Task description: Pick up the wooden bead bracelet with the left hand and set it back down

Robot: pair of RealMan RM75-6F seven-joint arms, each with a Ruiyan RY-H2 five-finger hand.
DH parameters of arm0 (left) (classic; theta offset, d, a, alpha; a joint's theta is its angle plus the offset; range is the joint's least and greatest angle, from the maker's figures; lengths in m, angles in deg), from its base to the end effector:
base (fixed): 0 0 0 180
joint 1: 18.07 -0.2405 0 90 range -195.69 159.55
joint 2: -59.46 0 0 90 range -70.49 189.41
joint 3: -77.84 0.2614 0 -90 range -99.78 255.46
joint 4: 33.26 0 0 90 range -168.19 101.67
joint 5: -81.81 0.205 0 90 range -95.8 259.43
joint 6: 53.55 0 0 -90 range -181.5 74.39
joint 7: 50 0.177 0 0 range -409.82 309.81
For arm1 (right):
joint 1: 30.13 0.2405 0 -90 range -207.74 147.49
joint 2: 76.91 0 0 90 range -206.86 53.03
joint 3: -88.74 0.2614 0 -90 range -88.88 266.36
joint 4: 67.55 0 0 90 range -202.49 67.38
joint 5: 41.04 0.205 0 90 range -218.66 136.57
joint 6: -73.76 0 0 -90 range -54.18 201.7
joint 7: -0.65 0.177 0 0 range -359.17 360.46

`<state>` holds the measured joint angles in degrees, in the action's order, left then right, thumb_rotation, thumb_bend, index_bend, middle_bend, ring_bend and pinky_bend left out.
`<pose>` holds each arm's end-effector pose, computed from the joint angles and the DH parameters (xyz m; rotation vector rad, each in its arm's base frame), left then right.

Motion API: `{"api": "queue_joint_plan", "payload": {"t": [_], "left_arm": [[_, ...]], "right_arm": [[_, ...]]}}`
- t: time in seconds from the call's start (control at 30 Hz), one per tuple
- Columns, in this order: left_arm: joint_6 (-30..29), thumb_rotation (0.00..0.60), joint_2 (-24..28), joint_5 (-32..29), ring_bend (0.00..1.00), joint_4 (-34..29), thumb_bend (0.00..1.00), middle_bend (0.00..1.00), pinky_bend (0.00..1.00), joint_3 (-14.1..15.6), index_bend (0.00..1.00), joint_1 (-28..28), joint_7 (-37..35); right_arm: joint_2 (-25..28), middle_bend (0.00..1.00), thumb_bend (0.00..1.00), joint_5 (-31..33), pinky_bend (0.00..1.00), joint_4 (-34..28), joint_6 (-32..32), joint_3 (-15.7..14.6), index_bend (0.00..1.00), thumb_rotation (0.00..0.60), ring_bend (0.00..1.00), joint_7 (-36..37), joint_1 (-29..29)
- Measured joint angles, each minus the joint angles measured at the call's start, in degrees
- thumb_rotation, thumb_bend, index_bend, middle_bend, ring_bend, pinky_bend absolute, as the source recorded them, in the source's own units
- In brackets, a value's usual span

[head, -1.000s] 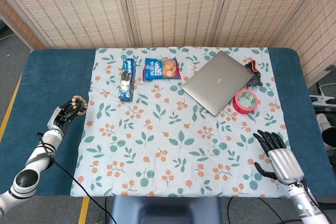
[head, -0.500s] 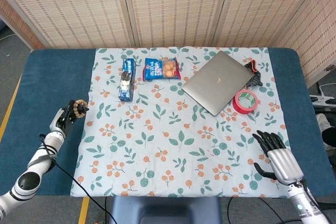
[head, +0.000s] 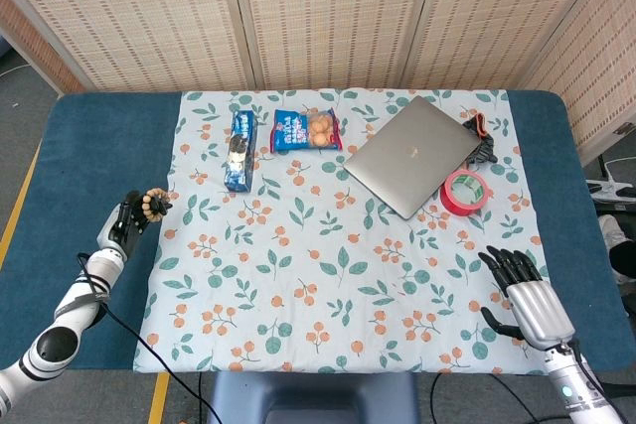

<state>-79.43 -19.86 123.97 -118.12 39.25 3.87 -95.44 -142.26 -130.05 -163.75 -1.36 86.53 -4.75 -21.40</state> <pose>-0.2640 0.3905 0.0626 -0.3315 -2.3625 -1.4612 -0.2941 -0.2084 0.1071 1.6400 -1.0118 0.8085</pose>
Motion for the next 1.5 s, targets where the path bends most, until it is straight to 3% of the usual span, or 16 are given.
{"api": "queue_joint_plan", "payload": {"t": [0.27, 0.43, 0.6, 0.67, 0.77, 0.87, 1.1, 1.17, 1.23, 1.33, 1.5], "left_arm": [[0.02, 0.174, -0.08, 1.67, 0.30, 0.77, 0.44, 0.61, 0.14, 1.06, 0.63, 0.72, -0.59], [0.55, 0.185, -0.10, 2.66, 0.30, 1.49, 0.48, 0.61, 0.14, 1.79, 0.63, 1.15, -0.96], [0.74, 0.296, -0.28, 4.04, 0.29, 2.14, 0.50, 0.61, 0.14, 2.26, 0.62, 1.42, -1.41], [0.79, 0.368, -0.35, 4.81, 0.29, 2.37, 0.49, 0.60, 0.14, 2.39, 0.61, 1.45, -1.55], [1.07, 0.552, -0.49, 6.03, 0.27, 2.93, 0.46, 0.59, 0.14, 2.52, 0.60, 1.45, -2.18], [1.29, 0.600, -0.61, 7.21, 0.27, 3.41, 0.44, 0.59, 0.14, 2.62, 0.60, 1.43, -2.66], [1.99, 0.596, -0.57, 7.25, 0.27, 4.06, 0.43, 0.59, 0.14, 2.55, 0.60, 1.56, -4.73], [2.34, 0.525, -0.37, 6.95, 0.27, 3.92, 0.42, 0.59, 0.14, 2.57, 0.60, 1.60, -5.14], [2.55, 0.400, -0.19, 6.79, 0.27, 3.71, 0.41, 0.59, 0.13, 2.53, 0.59, 1.59, -5.59], [2.62, 0.262, -0.10, 6.79, 0.26, 3.55, 0.39, 0.58, 0.12, 2.46, 0.59, 1.55, -5.85], [3.60, 0.191, 0.10, 6.97, 0.25, 3.46, 0.39, 0.58, 0.10, 2.08, 0.60, 1.43, -7.37]], "right_arm": [[-0.07, 0.00, 0.31, 0.24, 0.00, 0.01, 0.28, 0.02, 0.00, 0.517, 0.00, -0.19, 0.11], [-0.09, 0.00, 0.31, 0.25, 0.00, -0.01, 0.38, -0.03, 0.00, 0.517, 0.00, -0.26, 0.14], [-0.11, 0.00, 0.31, 0.38, 0.00, -0.01, 0.51, -0.01, 0.00, 0.517, 0.00, -0.35, 0.19], [-0.15, 0.00, 0.31, 0.44, 0.00, -0.01, 0.60, -0.02, 0.00, 0.518, 0.00, -0.44, 0.21], [-0.15, 0.00, 0.31, 0.48, 0.00, -0.03, 0.74, -0.06, 0.00, 0.516, 0.00, -0.46, 0.27], [-0.15, 0.00, 0.31, 0.54, 0.00, -0.05, 0.81, -0.06, 0.00, 0.517, 0.00, -0.54, 0.29], [-0.11, 0.00, 0.31, 0.39, 0.00, -0.16, 0.73, -0.14, 0.00, 0.518, 0.00, -0.55, 0.28], [-0.13, 0.00, 0.31, 0.38, 0.00, -0.15, 0.75, -0.16, 0.00, 0.518, 0.00, -0.59, 0.28], [-0.15, 0.00, 0.31, 0.41, 0.00, -0.15, 0.86, -0.19, 0.00, 0.517, 0.00, -0.68, 0.31], [-0.16, 0.00, 0.31, 0.46, 0.00, -0.20, 0.97, -0.21, 0.00, 0.516, 0.00, -0.79, 0.35], [-0.11, 0.00, 0.31, 0.50, 0.00, -0.27, 0.89, -0.19, 0.00, 0.517, 0.00, -0.82, 0.33]]}}
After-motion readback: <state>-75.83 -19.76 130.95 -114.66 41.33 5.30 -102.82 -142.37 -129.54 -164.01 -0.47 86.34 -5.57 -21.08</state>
